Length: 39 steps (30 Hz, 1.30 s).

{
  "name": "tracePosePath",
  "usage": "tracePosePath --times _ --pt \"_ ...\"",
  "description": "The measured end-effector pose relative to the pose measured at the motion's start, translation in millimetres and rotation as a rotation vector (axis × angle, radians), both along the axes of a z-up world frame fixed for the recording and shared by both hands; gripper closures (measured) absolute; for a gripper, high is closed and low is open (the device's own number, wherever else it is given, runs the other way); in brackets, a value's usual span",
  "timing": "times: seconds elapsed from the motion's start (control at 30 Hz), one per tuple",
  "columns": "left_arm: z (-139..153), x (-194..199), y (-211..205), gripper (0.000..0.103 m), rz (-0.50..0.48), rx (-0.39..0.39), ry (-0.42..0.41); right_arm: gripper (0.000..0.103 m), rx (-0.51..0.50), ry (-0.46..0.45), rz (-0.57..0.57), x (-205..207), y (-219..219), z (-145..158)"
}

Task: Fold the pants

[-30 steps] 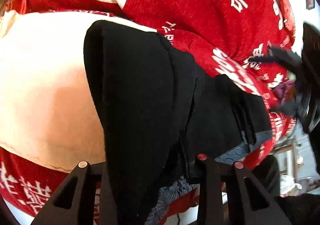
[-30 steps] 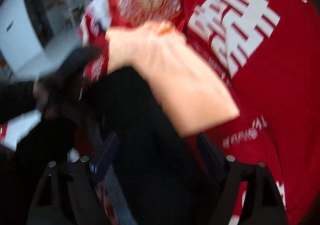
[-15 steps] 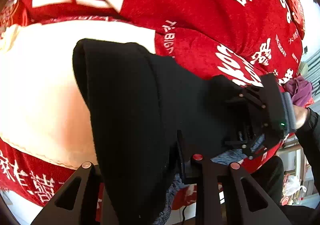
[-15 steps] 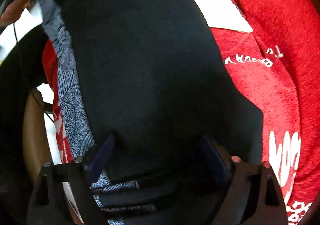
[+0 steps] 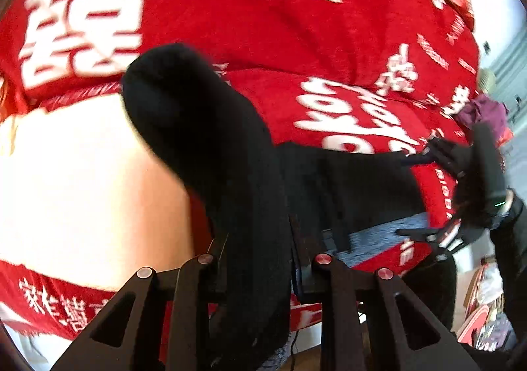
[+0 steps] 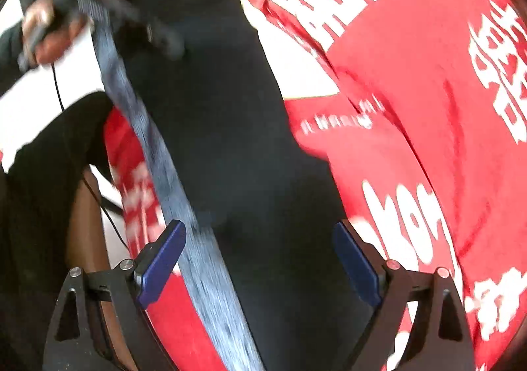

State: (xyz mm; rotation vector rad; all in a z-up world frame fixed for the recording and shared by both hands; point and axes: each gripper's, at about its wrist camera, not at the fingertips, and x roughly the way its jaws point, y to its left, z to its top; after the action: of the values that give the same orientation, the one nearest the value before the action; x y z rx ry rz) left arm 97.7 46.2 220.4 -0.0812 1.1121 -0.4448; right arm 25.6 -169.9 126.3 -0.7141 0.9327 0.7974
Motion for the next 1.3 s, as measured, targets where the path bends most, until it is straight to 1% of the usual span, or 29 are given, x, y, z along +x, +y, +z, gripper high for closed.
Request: tracePosePath --times 0.07,0.13,0.23,0.37,0.4,0.43,0.5,0.53,0.57,0.6,0.63,0.67,0.7,0.73,0.77,0.8,0.83,0.9,0.93,0.97,1.0,1.03,1.1,1.13,1.23,1.3 --pt "12 1 -25 0.078 -0.034 0.009 -0.004 0.010 -0.021 0.015 -0.063 -5 -29 -12" --pt "20 6 -56 0.078 -0.068 0.016 -0.002 0.010 -0.006 0.028 -0.126 -13 -56 -19" --pt "29 14 -107 0.078 -0.122 0.026 0.017 0.010 0.062 0.020 -0.216 -26 -89 -24" --pt "27 26 -177 0.078 -0.181 0.054 0.054 0.010 0.168 -0.024 -0.324 -47 -129 -21" --pt "18 27 -206 0.078 -0.197 0.069 0.073 0.010 0.194 -0.035 -0.352 -54 -138 -20" --pt "13 27 -224 0.078 -0.200 0.080 0.087 0.010 0.216 -0.042 -0.376 -59 -151 -19" --pt "-12 28 -267 0.078 -0.209 0.117 0.132 0.010 0.263 -0.055 -0.434 -65 -169 -20" --pt "-23 27 -278 0.078 -0.212 0.131 0.143 0.010 0.277 -0.055 -0.455 -67 -174 -21" --pt "-45 28 -299 0.076 -0.212 0.165 0.170 0.010 0.295 -0.052 -0.482 -70 -182 -23" --pt "-60 29 -312 0.076 -0.215 0.198 0.186 0.010 0.307 -0.046 -0.500 -71 -188 -24" --pt "-75 27 -325 0.070 -0.224 0.235 0.191 0.010 0.323 -0.033 -0.527 -74 -195 -29" --pt "-88 24 -334 0.055 -0.235 0.266 0.193 0.010 0.330 -0.025 -0.547 -77 -200 -31" --pt "-93 20 -343 0.044 -0.243 0.266 0.182 0.010 0.333 -0.022 -0.558 -78 -202 -33" --pt "-93 15 -349 0.022 -0.254 0.242 0.176 0.010 0.338 -0.019 -0.576 -82 -207 -35" --pt "-89 11 -354 0.010 -0.264 0.214 0.180 0.010 0.346 -0.017 -0.588 -84 -209 -36" --pt "-83 4 -359 0.009 -0.277 0.185 0.186 0.010 0.356 -0.016 -0.594 -86 -212 -36" --pt "-80 2 -363 0.009 -0.286 0.184 0.185 0.009 0.368 -0.014 -0.599 -88 -214 -37" --pt "-62 -7 -371 0.009 -0.346 0.152 0.171 0.008 0.390 -0.007 -0.608 -91 -216 -41" --pt "-51 -11 -370 0.009 -0.364 0.132 0.156 0.008 0.400 -0.001 -0.612 -91 -216 -42" --pt "-36 -16 -366 0.009 -0.381 0.093 0.131 0.008 0.413 0.004 -0.616 -91 -216 -43" --pt "-26 -19 -356 0.010 -0.384 0.072 0.118 0.008 0.424 0.009 -0.620 -91 -215 -44" --pt "-20 -21 -350 0.009 -0.377 0.062 0.102 0.008 0.445 0.015 -0.620 -92 -214 -45" --pt "-11 -22 -327 0.009 -0.354 0.030 0.076 0.007 0.519 0.031 -0.607 -93 -213 -42" --pt "-12 -21 -317 0.009 -0.341 0.033 0.068 0.007 0.540 0.037 -0.609 -92 -213 -41" --pt "-26 -17 -278 0.009 -0.241 0.103 0.037 0.004 0.550 0.040 -0.619 -90 -208 -39" --pt "-43 -13 -247 0.009 -0.155 0.122 0.045 0.004 0.568 0.053 -0.644 -90 -207 -37"
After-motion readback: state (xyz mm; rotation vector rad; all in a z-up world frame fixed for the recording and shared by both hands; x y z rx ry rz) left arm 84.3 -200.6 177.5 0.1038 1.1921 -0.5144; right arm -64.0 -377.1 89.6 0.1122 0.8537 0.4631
